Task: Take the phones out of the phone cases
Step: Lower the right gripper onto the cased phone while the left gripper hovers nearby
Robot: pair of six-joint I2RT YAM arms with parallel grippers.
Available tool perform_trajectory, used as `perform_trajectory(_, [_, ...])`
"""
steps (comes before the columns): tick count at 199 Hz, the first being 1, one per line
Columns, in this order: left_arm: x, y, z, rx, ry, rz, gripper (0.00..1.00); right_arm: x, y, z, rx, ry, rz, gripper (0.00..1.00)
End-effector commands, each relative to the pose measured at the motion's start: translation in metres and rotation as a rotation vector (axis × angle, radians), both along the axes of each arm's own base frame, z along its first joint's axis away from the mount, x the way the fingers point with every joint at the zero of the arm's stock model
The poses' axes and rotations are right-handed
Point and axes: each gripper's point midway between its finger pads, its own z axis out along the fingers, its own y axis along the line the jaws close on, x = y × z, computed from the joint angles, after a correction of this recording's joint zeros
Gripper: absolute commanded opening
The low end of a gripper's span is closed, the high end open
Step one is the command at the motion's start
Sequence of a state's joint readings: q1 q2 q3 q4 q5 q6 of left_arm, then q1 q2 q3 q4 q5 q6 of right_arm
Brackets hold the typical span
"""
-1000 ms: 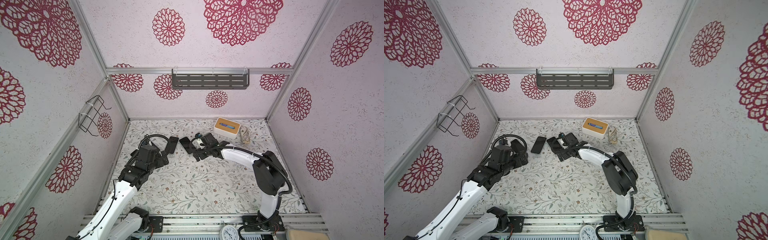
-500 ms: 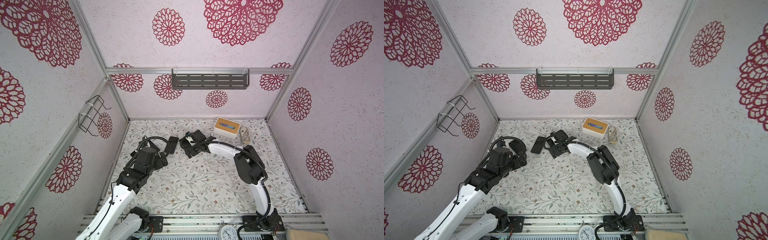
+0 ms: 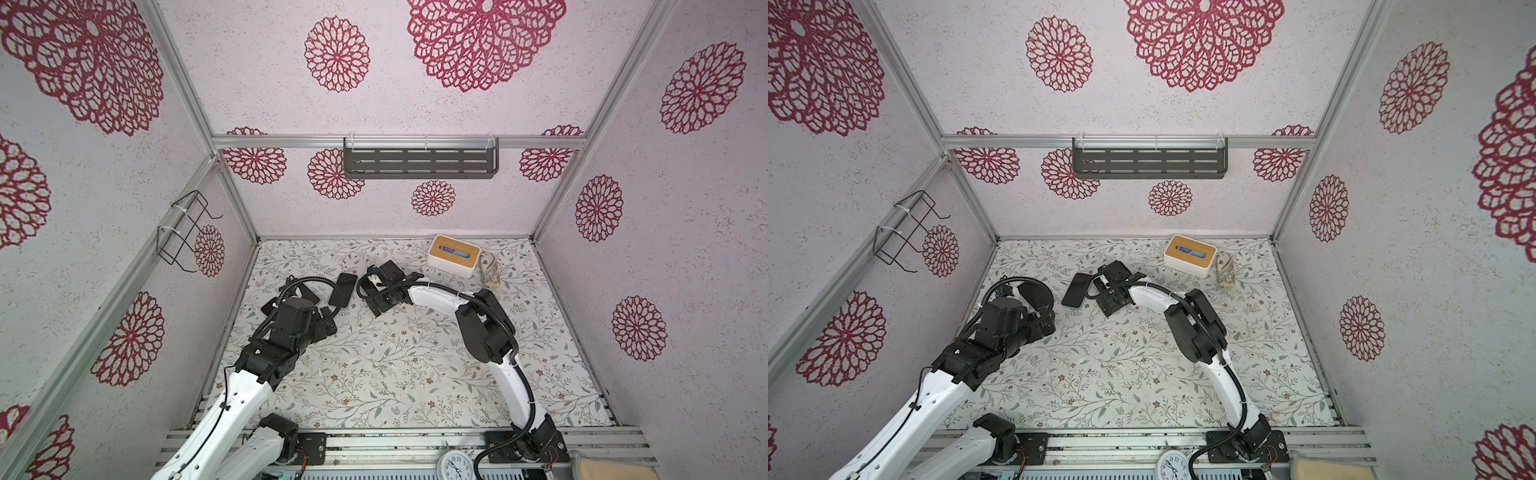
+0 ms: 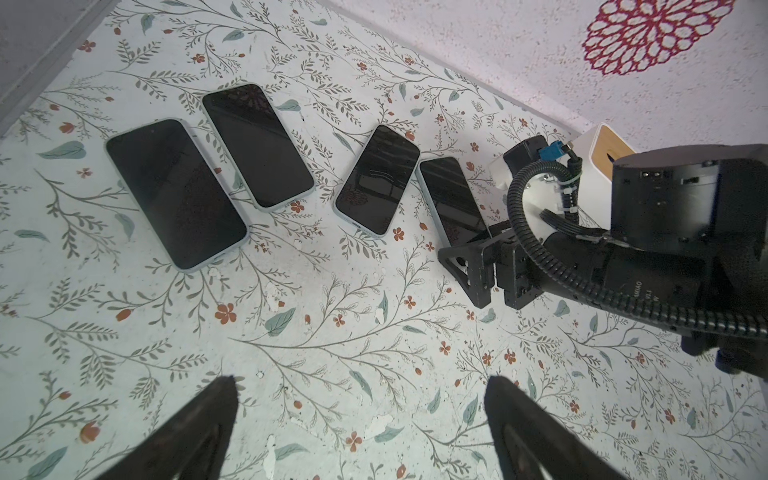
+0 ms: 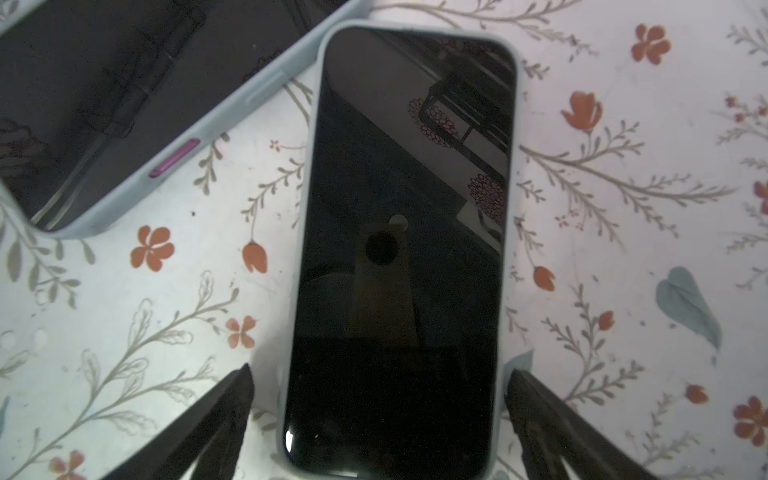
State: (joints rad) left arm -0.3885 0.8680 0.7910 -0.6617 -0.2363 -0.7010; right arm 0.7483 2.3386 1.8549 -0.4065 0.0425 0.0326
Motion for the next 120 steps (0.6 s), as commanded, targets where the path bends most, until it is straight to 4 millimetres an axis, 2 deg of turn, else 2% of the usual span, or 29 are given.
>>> perform_trajectory(1, [0.004, -0.007, 0.0, -0.031, -0.02, -0.01, 0.97, 0.005, -0.002, -0.001, -0.053, -0.023, 0.001, 0.96])
perform_trajectory(40, [0.013, -0.023, -0.005, -0.097, -0.03, -0.034, 0.97, 0.008, 0.001, -0.006, -0.07, -0.025, 0.007, 0.87])
perform_trajectory(78, [0.026, -0.042, -0.011, -0.186, -0.037, -0.059, 0.97, 0.006, -0.003, -0.011, -0.094, -0.023, 0.005, 0.72])
perform_trajectory(99, [0.035, -0.052, -0.014, -0.241, -0.05, -0.061, 0.97, 0.005, -0.005, -0.006, -0.086, -0.032, -0.003, 0.62])
perform_trajectory(120, [0.042, -0.059, -0.019, -0.283, -0.053, -0.056, 0.97, 0.003, -0.006, 0.003, -0.062, -0.049, -0.009, 0.6])
